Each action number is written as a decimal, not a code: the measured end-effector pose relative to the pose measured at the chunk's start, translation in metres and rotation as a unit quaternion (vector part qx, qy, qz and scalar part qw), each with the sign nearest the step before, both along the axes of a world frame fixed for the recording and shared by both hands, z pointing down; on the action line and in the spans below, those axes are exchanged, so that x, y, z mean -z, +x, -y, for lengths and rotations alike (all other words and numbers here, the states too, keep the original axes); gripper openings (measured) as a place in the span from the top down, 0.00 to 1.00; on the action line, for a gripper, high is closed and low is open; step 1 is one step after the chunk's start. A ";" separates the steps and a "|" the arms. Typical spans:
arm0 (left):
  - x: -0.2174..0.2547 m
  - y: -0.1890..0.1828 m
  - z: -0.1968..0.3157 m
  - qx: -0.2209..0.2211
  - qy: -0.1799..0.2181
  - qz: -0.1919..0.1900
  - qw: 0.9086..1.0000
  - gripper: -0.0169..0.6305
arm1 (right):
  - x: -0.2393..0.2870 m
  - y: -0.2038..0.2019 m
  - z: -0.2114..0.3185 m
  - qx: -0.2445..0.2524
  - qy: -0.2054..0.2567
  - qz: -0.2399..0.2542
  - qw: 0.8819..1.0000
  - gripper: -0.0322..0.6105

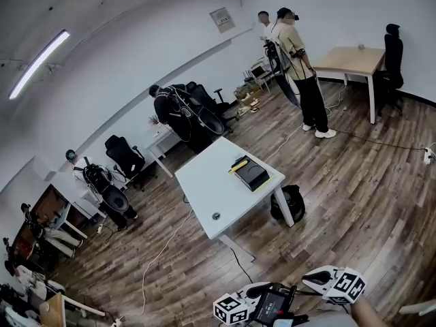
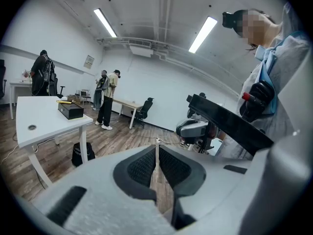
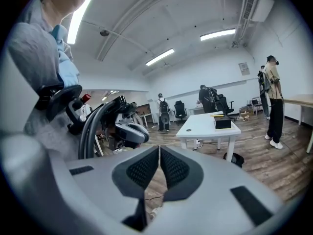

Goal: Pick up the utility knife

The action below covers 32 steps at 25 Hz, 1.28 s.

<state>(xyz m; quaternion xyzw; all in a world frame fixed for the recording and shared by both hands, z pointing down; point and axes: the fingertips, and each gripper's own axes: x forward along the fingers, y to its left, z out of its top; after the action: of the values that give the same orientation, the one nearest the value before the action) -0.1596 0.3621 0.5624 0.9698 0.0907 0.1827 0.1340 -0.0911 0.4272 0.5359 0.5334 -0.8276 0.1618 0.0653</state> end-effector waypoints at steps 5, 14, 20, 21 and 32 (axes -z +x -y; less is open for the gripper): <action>-0.001 0.010 -0.004 -0.008 0.004 0.003 1.000 0.92 | -0.005 0.008 -0.007 -0.006 -0.001 0.003 1.000 0.90; -0.010 0.004 0.007 0.005 -0.003 0.013 1.000 0.92 | -0.008 0.009 0.007 0.005 -0.005 0.016 1.000 0.90; -0.018 0.027 0.037 -0.001 -0.012 0.002 1.000 0.92 | -0.011 0.024 0.039 0.004 -0.011 0.017 1.000 0.90; -0.018 0.031 0.044 -0.001 -0.013 0.000 1.000 0.92 | -0.012 0.027 0.045 0.003 -0.014 0.016 1.000 0.90; -0.012 0.048 0.163 0.018 -0.028 -0.010 0.999 0.92 | -0.001 0.041 0.173 0.027 -0.030 0.005 0.999 0.90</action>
<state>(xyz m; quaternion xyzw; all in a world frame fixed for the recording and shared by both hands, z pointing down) -0.1115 0.1994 0.5739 0.9689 0.0794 0.1676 0.1635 -0.0503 0.2546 0.5371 0.5080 -0.8368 0.1872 0.0814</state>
